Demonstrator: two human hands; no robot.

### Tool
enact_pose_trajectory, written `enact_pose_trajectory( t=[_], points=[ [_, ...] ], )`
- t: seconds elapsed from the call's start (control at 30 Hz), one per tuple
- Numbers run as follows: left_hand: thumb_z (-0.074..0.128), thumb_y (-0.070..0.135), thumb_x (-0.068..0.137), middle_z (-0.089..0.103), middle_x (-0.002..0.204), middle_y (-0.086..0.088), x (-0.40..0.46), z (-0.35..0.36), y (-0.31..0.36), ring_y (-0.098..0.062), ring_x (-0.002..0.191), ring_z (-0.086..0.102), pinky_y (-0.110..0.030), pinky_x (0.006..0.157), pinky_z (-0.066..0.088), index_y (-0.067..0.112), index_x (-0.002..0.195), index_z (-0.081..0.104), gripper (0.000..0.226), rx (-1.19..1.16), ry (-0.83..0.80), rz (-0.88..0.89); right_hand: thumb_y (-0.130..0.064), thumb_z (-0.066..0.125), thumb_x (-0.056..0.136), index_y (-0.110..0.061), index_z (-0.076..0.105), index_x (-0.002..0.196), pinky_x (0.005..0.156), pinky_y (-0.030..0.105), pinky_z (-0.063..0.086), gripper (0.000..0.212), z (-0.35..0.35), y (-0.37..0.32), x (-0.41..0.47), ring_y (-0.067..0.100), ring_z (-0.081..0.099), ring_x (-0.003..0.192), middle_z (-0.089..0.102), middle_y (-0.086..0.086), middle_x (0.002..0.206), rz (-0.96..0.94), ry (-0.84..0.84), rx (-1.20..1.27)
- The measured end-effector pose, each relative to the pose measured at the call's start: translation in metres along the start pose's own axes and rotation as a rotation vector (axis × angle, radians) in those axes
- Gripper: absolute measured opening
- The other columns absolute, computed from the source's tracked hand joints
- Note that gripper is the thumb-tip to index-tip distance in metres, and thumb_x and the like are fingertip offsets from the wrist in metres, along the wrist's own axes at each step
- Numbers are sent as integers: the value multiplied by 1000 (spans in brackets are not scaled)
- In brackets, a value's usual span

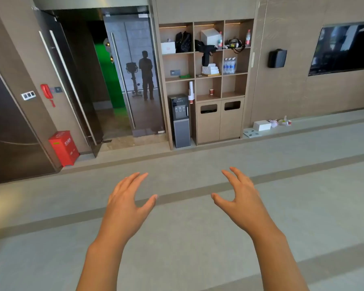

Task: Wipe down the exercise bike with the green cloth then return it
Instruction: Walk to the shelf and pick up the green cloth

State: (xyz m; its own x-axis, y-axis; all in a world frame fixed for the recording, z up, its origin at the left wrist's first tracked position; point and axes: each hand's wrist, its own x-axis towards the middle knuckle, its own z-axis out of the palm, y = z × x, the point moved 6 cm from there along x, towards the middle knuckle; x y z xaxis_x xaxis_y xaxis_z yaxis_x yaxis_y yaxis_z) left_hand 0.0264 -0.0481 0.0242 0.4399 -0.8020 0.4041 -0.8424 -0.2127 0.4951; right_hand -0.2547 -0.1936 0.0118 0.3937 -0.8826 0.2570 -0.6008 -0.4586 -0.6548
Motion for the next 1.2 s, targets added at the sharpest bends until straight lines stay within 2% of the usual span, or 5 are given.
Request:
enact_pose_trajectory(
  t=[0.23,0.47,0.63,0.93,1.2],
  points=[
    [66,52,92,42,159,16,12,16,-5,-11,150,32,-42,123,32,40,152,45,65,-26,-20,-30,-53,70,94,-37,34,161,128,47,25,78,15,8,22,13,19,159,20,-13,172,-27,-62,12],
    [66,53,92,42,158,16,60,44,-42,-13,150,32,-44,123,33,41,152,45,64,-48,-45,-55,-51,70,94,-36,34,161,128,46,26,78,51,8,71,13,19,158,21,-13,172,-21,-98,-19],
    [68,49,91,46,156,12,123,59,-78,-17,147,38,-40,121,34,35,151,49,64,-65,-26,-44,-51,70,93,-35,35,161,127,49,28,78,83,-2,133,15,21,158,22,-11,172,-18,-83,-62],
    [68,47,93,45,158,9,254,70,-154,-16,148,36,-39,122,33,34,151,49,63,-108,-39,-50,-52,69,94,-35,36,161,128,48,27,76,146,-43,268,16,23,157,23,-9,172,-12,-73,-100],
    [67,47,93,46,157,10,338,91,-188,-16,147,37,-39,122,34,34,150,50,61,-172,-55,-14,-53,66,96,-34,36,161,127,50,28,74,176,-54,345,18,24,157,24,-8,172,20,-54,-138]
  ],
)
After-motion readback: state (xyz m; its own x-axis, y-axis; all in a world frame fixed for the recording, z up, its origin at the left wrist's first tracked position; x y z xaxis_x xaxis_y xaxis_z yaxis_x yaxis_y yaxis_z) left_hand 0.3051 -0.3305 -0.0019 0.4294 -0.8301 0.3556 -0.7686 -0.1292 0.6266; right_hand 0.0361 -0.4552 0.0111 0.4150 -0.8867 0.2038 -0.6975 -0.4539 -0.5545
